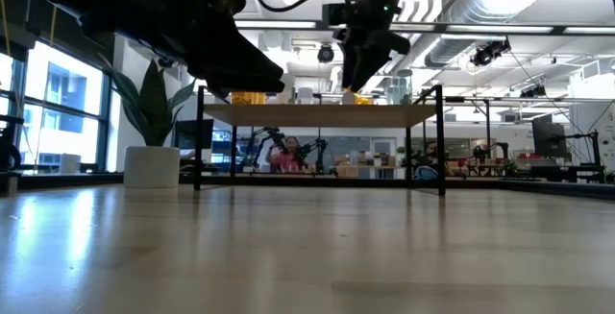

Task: Pick and place medicine bottles onto shelf by color
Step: Adjust the orange pill bottle on the shelf

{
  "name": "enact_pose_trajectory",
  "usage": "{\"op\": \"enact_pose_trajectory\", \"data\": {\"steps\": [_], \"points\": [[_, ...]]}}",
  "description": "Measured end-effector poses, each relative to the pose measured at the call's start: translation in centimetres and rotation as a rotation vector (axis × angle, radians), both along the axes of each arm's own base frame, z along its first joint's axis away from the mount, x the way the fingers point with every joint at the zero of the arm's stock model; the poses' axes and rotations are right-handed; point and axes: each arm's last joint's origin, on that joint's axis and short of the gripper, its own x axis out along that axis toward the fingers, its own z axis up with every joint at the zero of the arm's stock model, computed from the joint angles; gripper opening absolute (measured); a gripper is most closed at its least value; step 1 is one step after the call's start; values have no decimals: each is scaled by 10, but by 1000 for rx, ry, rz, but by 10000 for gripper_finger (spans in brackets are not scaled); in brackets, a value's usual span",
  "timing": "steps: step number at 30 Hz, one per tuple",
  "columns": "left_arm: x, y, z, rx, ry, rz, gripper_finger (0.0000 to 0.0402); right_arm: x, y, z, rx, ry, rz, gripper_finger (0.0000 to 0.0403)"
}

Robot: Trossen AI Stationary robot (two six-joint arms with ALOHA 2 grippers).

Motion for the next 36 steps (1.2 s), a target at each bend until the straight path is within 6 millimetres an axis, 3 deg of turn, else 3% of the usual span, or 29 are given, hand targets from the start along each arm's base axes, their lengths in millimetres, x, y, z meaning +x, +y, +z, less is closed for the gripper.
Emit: {"op": "enact_pose_trajectory", "data": {"steps": [36], "points": [[-1, 0, -2, 0, 19, 1, 214, 5, -15, -18, -3, 63, -16, 158]]}}
